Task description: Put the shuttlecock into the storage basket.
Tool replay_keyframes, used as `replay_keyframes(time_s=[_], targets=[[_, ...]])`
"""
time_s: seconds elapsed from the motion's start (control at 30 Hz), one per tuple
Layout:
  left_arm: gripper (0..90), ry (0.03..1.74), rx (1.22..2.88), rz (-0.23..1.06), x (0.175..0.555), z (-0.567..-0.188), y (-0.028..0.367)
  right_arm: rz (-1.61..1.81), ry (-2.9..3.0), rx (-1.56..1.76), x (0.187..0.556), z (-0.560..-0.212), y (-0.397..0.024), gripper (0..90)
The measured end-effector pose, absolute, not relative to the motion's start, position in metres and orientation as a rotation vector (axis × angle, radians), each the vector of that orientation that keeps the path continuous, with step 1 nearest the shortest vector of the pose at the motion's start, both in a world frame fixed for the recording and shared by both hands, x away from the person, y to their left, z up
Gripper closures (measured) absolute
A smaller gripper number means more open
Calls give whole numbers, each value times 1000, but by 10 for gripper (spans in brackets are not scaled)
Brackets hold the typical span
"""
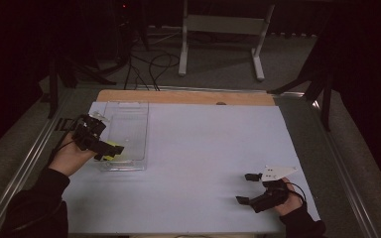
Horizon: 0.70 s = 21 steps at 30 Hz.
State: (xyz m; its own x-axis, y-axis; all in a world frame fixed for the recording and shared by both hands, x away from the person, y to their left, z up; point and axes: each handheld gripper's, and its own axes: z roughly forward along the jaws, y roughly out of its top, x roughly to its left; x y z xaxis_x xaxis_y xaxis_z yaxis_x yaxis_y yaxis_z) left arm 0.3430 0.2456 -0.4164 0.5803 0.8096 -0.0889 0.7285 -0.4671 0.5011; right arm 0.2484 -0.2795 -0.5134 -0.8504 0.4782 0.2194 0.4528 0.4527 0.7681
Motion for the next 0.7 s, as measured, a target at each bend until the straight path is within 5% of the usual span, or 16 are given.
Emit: replay_keyframes(time_s=[0.4, 0.7], targets=[[0, 1043, 2298, 348, 347, -412, 216, 1365, 2650, 848, 249, -515, -281, 97], [0, 922, 2319, 327, 352, -413, 185, 1367, 2630, 844, 249, -515, -282, 97]])
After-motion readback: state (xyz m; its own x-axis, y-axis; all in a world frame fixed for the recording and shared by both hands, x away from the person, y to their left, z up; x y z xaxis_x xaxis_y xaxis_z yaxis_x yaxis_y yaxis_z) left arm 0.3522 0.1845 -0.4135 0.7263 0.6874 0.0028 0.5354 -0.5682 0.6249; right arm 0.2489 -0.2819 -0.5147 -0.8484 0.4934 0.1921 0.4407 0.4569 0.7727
